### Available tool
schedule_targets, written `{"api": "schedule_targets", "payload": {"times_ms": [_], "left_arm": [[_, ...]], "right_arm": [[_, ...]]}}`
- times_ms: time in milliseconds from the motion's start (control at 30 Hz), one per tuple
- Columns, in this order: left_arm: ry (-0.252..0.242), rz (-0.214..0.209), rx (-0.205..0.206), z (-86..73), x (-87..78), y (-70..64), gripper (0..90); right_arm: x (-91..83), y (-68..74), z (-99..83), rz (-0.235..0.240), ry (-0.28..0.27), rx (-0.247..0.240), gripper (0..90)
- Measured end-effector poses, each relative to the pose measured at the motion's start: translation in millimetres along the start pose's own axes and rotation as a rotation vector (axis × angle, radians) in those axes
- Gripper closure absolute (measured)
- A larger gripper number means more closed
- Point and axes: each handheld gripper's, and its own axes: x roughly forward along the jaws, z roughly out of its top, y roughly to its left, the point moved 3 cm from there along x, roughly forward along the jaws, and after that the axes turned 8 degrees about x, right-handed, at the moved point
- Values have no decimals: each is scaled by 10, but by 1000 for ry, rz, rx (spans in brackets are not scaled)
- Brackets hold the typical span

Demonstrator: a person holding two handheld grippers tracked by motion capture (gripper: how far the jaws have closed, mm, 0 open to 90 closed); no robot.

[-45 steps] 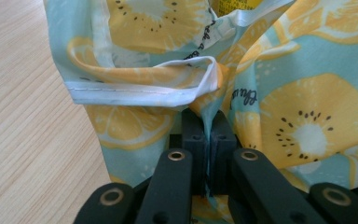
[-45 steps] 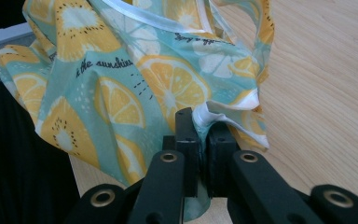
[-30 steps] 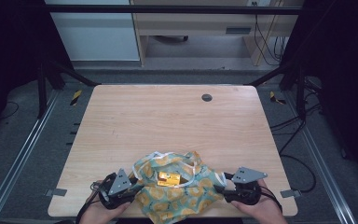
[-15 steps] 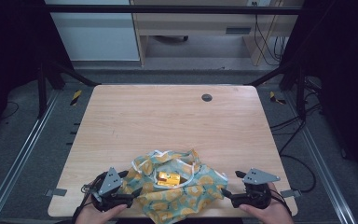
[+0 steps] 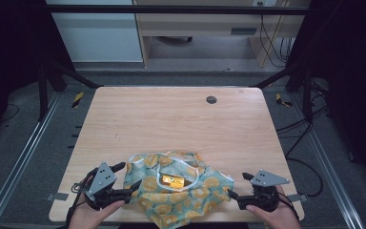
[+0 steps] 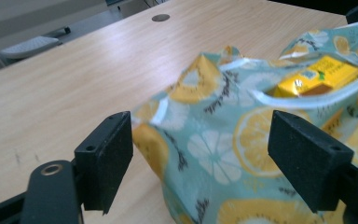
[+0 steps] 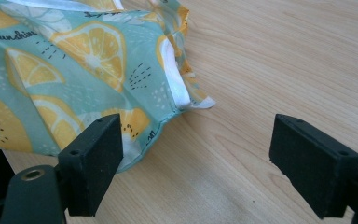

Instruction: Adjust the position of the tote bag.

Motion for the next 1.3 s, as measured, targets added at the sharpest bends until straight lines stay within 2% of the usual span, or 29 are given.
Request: {"api": "schedule_targets", "payload": {"times_ms": [67, 200, 300, 400, 433, 567, 767, 867, 900, 1000, 1100, 1233, 1300], "left_arm": [[15, -6, 21, 108, 35, 31, 230], [61, -43, 57, 323, 197, 73, 243], [100, -73, 59, 449, 393, 92, 247], [143, -96, 98, 544, 597, 88, 277], [151, -102, 98, 566, 661, 84, 280], [225, -130, 116, 574, 901, 60, 292], [283, -123, 125, 523, 1121, 54, 331], [326, -140, 131, 475, 1183, 57, 444], [334, -148, 135, 461, 1196, 51, 512], [332, -155, 135, 443, 1194, 40, 701], [313, -153, 145, 458, 1157, 30, 841], [226, -133, 125, 532, 1049, 5, 887], [179, -139, 119, 589, 965, -13, 890]], "right_arm": [[-1, -4, 3, -5, -3, -1, 187], [-14, -18, 15, -15, -12, 4, 193], [-30, -31, 16, -18, -18, 3, 200], [-40, -39, 15, -22, -21, 8, 204], [-42, -42, 13, -23, -20, 6, 204], [-44, -42, 7, -25, -17, 1, 207], [-45, -38, 15, -23, -22, -7, 212], [-49, -44, 16, -27, -21, -5, 214], [-50, -48, 17, -27, -23, -5, 215], [-57, -53, 20, -30, -26, -3, 218], [-59, -59, 21, -35, -26, 0, 220], [-61, -70, 31, -42, -32, 0, 223], [-67, -79, 46, -52, -39, -2, 228]]}}
